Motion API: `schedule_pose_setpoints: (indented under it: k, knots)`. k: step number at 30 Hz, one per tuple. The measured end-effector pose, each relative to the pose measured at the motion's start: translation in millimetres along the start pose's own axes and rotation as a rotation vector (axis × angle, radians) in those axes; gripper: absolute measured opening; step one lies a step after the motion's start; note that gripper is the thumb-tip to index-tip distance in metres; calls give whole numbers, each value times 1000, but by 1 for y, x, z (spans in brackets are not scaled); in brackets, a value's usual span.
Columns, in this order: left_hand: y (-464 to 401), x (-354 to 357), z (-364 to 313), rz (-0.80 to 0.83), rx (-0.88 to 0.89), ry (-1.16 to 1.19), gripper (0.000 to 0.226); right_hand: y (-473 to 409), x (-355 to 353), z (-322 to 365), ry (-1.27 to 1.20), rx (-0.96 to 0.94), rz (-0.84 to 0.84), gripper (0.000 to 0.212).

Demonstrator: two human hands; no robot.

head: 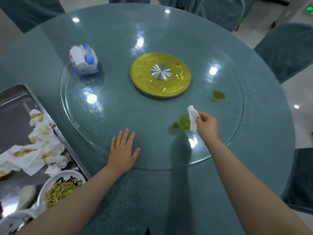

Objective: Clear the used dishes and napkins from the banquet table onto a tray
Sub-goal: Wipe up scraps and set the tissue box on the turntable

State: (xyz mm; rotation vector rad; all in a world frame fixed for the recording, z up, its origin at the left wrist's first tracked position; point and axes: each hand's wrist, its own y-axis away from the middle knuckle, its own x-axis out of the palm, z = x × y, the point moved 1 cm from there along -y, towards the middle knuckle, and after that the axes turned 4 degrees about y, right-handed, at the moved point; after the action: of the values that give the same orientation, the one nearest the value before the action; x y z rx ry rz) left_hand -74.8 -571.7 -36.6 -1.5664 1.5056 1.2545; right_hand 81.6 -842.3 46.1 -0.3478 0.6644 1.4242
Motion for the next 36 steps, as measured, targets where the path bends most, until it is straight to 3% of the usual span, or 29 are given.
schedule_pose_setpoints:
  k: [9,19,36]
  knots:
    - [-13,-2,18,-108,-117,-20,82,-33,11,-1,299,-72,-87,39]
    - [-20,-6,42,-156,-80,-74,71,-29,53,-2,444,-107,-46,40]
    - [-18,0,37,-190,-86,-84,70,5,100,1,283,-21,-64,37]
